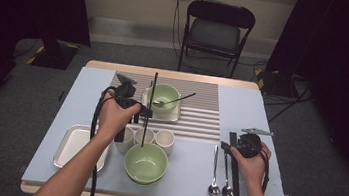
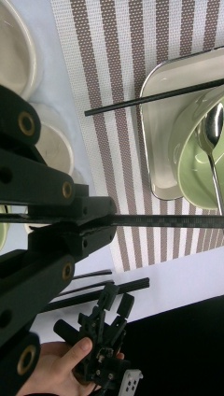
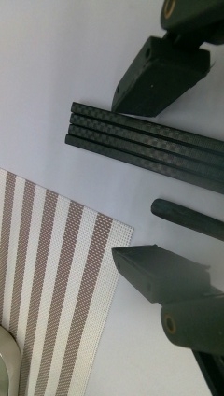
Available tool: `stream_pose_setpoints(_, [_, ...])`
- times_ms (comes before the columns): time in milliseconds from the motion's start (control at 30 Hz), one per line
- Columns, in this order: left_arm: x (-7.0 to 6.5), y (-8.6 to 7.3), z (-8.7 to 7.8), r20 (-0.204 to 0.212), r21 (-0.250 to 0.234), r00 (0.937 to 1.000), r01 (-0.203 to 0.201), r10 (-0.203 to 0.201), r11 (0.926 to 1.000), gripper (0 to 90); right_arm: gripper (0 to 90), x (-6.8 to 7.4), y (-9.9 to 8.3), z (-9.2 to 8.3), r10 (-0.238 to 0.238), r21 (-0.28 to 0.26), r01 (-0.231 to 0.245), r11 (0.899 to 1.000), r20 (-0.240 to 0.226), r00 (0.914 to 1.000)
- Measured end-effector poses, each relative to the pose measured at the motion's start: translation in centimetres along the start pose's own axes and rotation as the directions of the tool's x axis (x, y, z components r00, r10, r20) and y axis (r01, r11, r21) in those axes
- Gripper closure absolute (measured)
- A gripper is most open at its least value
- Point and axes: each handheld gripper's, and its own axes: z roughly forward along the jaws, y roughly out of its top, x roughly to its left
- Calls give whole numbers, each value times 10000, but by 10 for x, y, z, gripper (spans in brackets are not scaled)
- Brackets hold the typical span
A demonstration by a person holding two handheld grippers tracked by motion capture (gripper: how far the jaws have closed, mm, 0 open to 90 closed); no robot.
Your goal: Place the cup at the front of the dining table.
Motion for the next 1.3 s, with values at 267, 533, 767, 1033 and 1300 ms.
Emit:
stream_pose_setpoints(267, [2,4,1,-75,50,10000,-27,27,10000,863,246,2,-3,2,-163,-20,163,9999,69,9998])
stream_pose_setpoints(533, [4,7,0,-174,-17,9998,118,-118,9999,863,248,3,-6,2,-370,-140,371,9992,131,9992])
stream_pose_setpoints(767, [7,11,1,-145,-14,9998,168,-168,9999,863,247,4,-10,2,-562,-373,570,9977,211,9982])
stream_pose_setpoints(1033, [11,16,1,-199,-54,9995,254,-255,9997,863,241,4,-12,3,-728,-463,738,9962,228,9971])
stream_pose_setpoints(1300, [15,19,2,-224,-51,9993,297,-298,9995,863,233,5,-12,3,-880,-433,892,9951,287,9957])
